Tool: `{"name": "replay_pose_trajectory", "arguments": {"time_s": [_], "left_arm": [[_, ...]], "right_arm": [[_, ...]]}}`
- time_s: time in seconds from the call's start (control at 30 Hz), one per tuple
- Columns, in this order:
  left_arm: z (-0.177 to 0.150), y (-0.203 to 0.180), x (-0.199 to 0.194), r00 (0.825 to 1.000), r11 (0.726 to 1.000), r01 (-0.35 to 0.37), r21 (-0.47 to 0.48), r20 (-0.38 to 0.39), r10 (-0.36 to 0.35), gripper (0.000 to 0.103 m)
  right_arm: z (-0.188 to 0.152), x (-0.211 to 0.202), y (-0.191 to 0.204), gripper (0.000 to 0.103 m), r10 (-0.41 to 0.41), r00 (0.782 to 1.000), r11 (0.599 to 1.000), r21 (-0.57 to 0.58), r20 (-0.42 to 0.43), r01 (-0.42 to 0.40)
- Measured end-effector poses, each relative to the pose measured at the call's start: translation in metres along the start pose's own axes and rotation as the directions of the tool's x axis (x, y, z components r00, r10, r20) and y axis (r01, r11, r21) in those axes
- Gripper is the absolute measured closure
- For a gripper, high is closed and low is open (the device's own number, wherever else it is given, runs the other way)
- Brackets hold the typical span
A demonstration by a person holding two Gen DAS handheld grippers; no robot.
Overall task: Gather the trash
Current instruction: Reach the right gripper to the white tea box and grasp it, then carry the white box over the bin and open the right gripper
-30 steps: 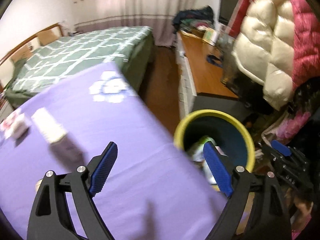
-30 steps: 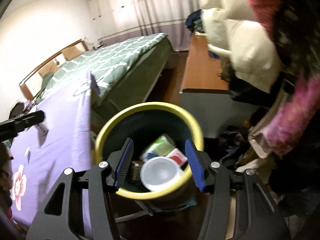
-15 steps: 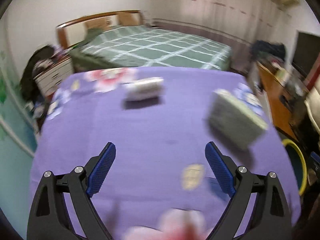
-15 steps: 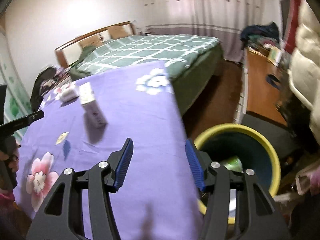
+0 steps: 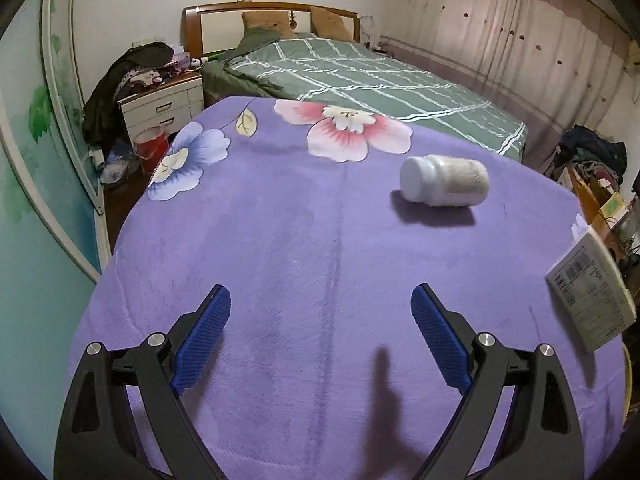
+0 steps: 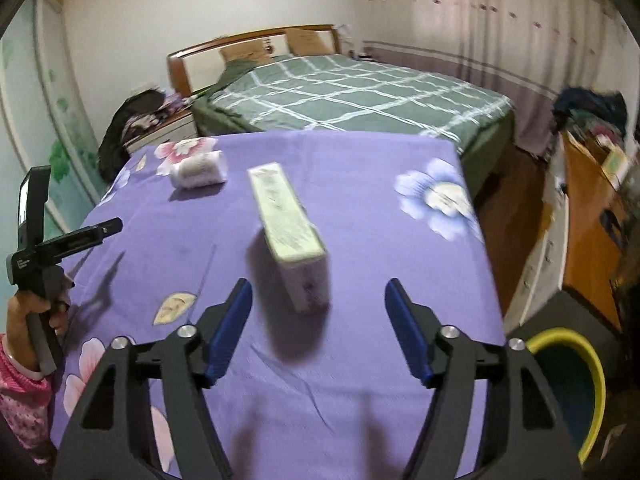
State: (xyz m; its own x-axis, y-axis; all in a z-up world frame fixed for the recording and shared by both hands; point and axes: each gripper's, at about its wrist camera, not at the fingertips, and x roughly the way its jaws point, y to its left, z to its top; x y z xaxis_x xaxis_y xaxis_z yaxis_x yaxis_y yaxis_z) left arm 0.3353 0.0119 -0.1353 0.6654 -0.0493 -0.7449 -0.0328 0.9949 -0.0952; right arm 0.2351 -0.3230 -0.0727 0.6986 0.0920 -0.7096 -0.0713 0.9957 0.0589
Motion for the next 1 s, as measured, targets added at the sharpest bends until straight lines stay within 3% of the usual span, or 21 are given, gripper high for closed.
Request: {"name": "replay_pose_trajectory", "arguments": {"time_s": [0.27,0.33,0.37,0.47,0.83,1.0], "left_arm": [[-0.003,-0.009,-0.001,1.0,0.999,0.015,0.028,0.003,-0.016,0.012],[-0.003,-0.01,-0.001,1.0,0.999,0.019,0.025,0.001,-0.019,0.012],[-0.003,-0.01,-0.003,1.0,1.0,0.021,0.024,0.0,-0.021,0.012],[-0.004,-0.011,-0.002,1.0,0.999,0.024,0.023,-0.008,-0.024,0.011],[-0.005,-0.013,0.003,0.999,0.999,0.025,0.032,-0.027,-0.024,0.011],[-0.005,-0.015,0.003,0.999,0.999,0.022,0.043,-0.025,-0.021,0.011]], "right_arm": [[0.022,0.06,0.019,0.032,-0.002,0.998,0.999,-0.049,-0.067,-0.001],[0.021,0.07,0.019,0.045,-0.006,0.997,0.999,-0.04,-0.08,0.003],[0.02,0.076,0.019,0.057,-0.005,0.996,0.999,-0.035,-0.094,0.002],[0.018,0.079,0.016,0.07,0.022,0.995,1.0,-0.008,-0.099,-0.023],[0.006,0.055,0.007,0.073,0.011,0.997,0.997,0.072,-0.082,-0.005],[-0.01,0.025,-0.015,0.073,-0.039,0.998,0.991,0.124,-0.057,0.046]]}}
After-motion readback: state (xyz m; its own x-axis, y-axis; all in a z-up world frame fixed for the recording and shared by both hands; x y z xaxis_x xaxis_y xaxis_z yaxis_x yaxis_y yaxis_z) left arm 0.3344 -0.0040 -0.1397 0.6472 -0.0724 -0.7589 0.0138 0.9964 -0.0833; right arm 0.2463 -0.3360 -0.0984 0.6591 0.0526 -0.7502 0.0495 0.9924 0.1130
